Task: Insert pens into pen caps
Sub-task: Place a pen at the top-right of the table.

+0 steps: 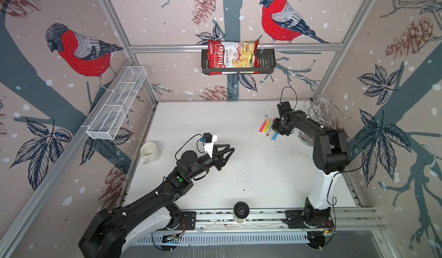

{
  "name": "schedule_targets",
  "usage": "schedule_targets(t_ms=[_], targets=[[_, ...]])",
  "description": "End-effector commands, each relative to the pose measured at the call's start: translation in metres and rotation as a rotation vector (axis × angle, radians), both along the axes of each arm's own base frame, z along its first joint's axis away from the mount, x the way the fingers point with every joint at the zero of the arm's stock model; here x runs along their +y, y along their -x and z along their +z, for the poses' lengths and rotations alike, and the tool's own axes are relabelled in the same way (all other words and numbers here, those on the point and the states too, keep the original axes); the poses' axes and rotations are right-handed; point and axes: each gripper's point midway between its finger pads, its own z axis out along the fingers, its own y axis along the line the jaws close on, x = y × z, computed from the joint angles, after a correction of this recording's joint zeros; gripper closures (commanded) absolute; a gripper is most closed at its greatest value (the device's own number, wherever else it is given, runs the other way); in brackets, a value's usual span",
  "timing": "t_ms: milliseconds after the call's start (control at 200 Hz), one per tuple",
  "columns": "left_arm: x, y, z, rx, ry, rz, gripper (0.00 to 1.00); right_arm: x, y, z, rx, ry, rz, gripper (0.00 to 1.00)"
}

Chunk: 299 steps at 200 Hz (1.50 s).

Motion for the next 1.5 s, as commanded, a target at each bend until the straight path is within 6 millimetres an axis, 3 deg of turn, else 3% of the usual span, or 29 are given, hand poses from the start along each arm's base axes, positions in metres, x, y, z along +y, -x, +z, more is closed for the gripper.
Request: schedule_targets(t_ms=[0,300,545,1491], targets=[[0.003,-0.001,0.004,-0.024,0.003,0.015,0.61,-0.009,-0.004,-0.002,0.012,0.034,0.001,1.0],[0.007,0.001,0.007,-0.03,0.001,0.026,0.61,-0.025,-0.028,-0.015,0.043,0.031,-0.017,1.0],[0.009,0.001,0.007,-0.034,-0.001,0.037,0.61,-0.023,-0.041,-0.017,0.043,0.021,-0.013,1.0],[0.014,0.003,0.011,-0.048,-0.003,0.051,0.61,-0.007,-0.05,-0.032,0.069,-0.025,0.017,1.0]])
